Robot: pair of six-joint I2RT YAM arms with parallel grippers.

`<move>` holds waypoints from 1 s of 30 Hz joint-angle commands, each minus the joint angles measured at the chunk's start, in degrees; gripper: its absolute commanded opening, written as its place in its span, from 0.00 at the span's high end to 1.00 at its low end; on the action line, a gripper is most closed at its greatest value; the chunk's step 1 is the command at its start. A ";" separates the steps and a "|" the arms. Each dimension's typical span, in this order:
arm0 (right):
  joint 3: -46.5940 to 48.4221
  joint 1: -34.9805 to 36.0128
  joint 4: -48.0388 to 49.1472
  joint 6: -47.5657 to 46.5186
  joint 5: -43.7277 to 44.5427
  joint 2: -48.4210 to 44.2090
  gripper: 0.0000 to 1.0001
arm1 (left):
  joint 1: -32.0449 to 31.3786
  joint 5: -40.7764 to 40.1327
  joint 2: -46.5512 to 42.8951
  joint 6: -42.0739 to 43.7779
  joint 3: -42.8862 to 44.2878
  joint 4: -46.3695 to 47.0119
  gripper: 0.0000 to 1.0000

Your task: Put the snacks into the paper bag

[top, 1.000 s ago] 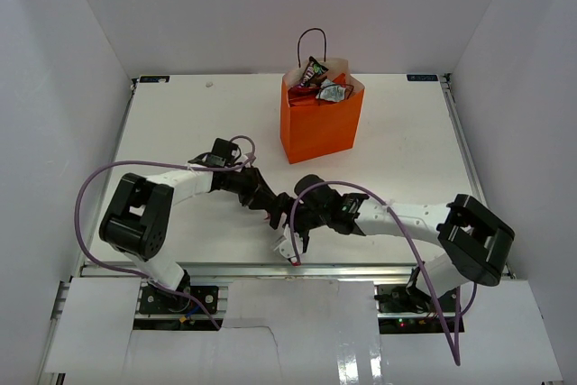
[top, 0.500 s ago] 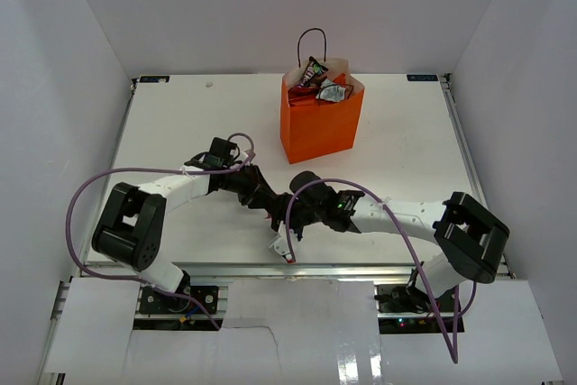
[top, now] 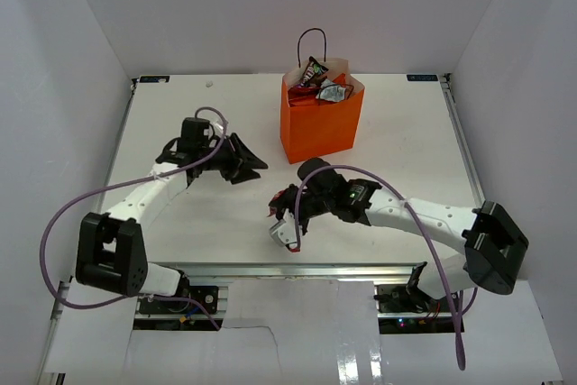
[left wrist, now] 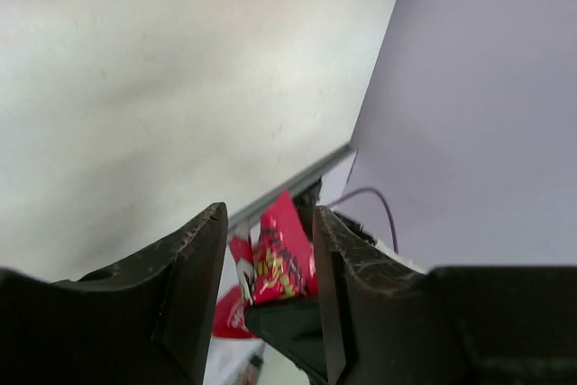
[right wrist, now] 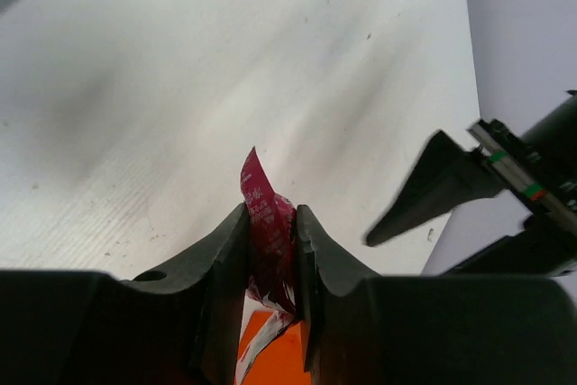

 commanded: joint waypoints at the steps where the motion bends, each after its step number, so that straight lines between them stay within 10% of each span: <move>1: 6.05 0.17 -5.66 6.90 -7.84 -3.77 0.91 | 4.24 -7.87 -6.21 3.99 6.35 -1.80 0.47; 5: 13.00 -1.15 -5.92 19.03 -12.05 -5.18 0.91 | 6.98 -17.53 -10.60 10.85 11.37 -6.02 0.41; 6: 15.02 -1.93 -5.49 22.37 -12.76 -5.01 0.92 | 7.15 -19.72 -12.61 12.43 12.25 -6.81 0.09; 7: 20.00 -4.29 -5.31 30.32 -13.64 -4.66 0.92 | 7.16 -23.14 -13.77 15.14 13.04 -7.34 0.02; 18: 69.40 -37.60 -1.61 86.62 -13.74 18.88 0.91 | 7.16 -32.49 -32.93 19.22 2.78 -1.11 0.02; 30: 57.85 -41.84 -2.59 70.57 -6.09 21.36 0.86 | 7.24 -32.40 -38.38 19.57 -1.80 -3.83 0.02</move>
